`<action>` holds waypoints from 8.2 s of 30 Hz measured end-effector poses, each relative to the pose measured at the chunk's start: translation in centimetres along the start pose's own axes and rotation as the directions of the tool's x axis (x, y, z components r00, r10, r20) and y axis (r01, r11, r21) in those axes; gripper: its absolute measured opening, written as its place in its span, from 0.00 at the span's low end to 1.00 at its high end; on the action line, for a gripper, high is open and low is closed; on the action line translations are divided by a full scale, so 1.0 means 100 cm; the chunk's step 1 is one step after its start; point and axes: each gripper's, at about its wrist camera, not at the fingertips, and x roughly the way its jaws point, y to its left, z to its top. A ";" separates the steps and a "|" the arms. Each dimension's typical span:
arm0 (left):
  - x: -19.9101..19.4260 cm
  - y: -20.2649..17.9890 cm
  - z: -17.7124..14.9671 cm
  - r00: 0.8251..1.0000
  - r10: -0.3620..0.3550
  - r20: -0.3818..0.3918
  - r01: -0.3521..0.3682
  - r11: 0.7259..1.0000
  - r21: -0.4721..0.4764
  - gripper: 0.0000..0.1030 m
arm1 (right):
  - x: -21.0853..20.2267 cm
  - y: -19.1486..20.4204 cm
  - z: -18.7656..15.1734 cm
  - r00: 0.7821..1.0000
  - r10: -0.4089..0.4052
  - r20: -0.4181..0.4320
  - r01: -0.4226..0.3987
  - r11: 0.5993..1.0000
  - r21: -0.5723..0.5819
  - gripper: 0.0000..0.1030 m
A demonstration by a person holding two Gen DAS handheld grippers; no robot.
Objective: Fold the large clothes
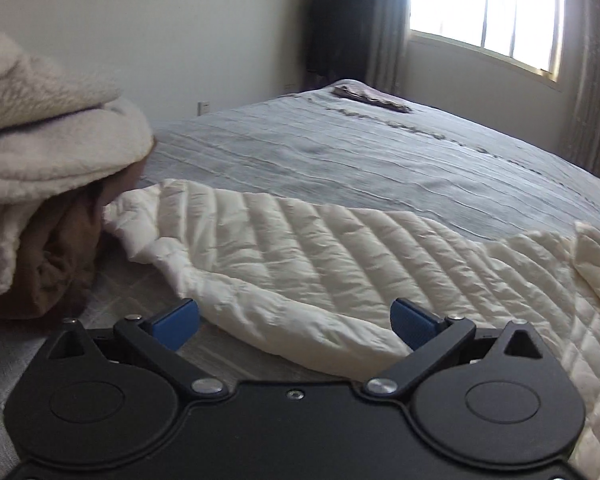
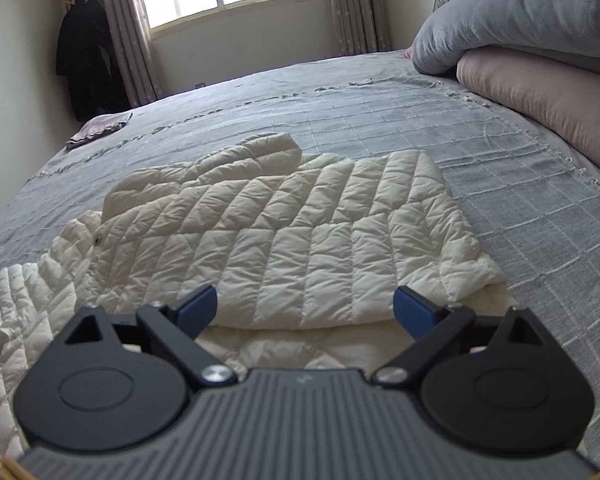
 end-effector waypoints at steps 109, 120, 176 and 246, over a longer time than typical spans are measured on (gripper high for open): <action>-0.039 -0.137 -0.041 0.879 -0.465 -0.105 0.474 0.826 0.304 0.56 | 0.039 -0.067 0.021 0.906 0.399 0.144 -0.423 0.835 0.352 0.84; -0.033 -0.126 -0.017 0.843 -0.537 0.024 0.532 0.840 0.106 0.54 | 0.024 -0.024 0.025 0.970 0.215 0.114 -0.231 0.961 0.153 0.07; -0.106 0.000 -0.092 0.628 -0.664 -0.406 0.730 0.684 0.009 0.85 | -0.101 -0.176 -0.094 0.974 0.159 -0.159 -0.127 0.973 0.194 0.94; -0.121 -0.127 0.022 0.650 -0.741 0.167 0.753 0.658 -0.012 0.14 | -0.073 -0.106 0.048 0.879 0.285 0.383 -0.396 0.883 0.250 0.11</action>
